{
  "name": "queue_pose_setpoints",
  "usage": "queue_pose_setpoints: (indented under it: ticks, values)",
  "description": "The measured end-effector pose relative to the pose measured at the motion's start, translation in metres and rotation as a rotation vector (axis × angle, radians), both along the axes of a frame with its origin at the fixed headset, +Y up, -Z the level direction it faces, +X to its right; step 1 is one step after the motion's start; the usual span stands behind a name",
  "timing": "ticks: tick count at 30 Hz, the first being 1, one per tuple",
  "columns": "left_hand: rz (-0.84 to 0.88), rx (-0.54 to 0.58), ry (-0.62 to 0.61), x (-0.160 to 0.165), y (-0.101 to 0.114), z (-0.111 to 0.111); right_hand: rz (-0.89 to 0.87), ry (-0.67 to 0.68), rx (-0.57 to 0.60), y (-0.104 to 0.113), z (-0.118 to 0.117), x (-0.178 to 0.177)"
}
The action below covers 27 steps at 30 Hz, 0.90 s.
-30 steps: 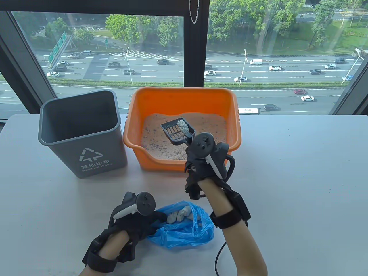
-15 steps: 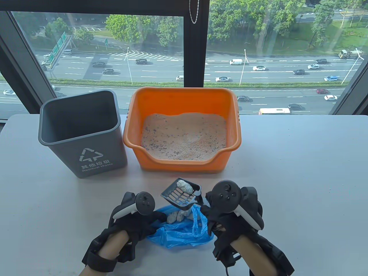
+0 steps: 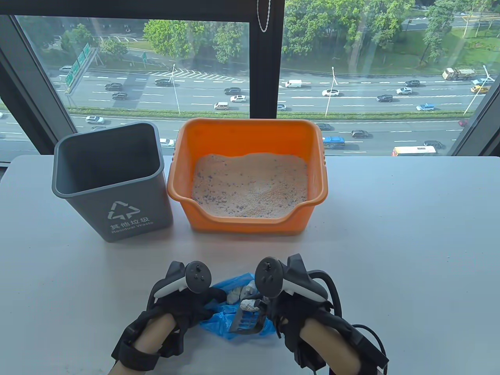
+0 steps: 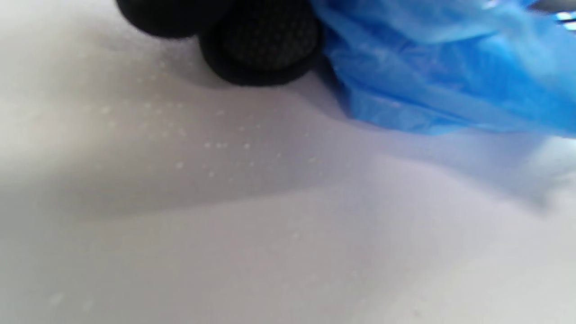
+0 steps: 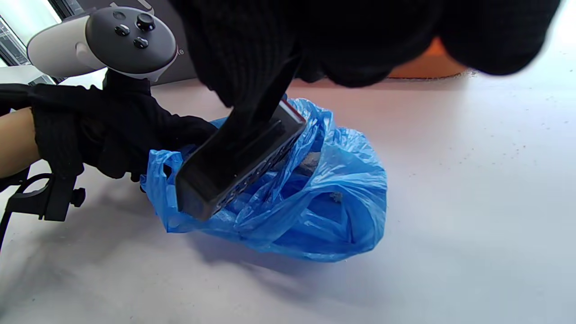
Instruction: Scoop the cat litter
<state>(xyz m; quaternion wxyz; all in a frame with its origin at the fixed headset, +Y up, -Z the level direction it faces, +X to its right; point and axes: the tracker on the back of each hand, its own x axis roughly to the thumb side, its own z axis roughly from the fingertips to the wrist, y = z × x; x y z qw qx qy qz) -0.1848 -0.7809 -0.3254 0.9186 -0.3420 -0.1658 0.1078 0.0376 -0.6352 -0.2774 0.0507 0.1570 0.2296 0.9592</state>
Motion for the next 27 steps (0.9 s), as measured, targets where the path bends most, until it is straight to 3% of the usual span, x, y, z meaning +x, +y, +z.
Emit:
queue_pose_setpoints:
  ticks: [9, 16, 21, 27]
  values:
    - [-0.006, 0.009, -0.004, 0.001, 0.000, 0.001, 0.022, -0.030, 0.015, 0.018, -0.003, 0.007]
    - [-0.006, 0.006, -0.003, 0.001, 0.000, 0.001, -0.201, -0.191, 0.100, 0.035, 0.002, 0.065]
    - [-0.006, 0.005, -0.001, 0.001, 0.000, 0.002, -0.278, -0.441, 0.141, 0.016, -0.012, 0.115]
    - [-0.005, 0.005, -0.001, 0.001, 0.000, 0.002, -0.122, -0.742, 0.284, -0.026, -0.043, 0.160]
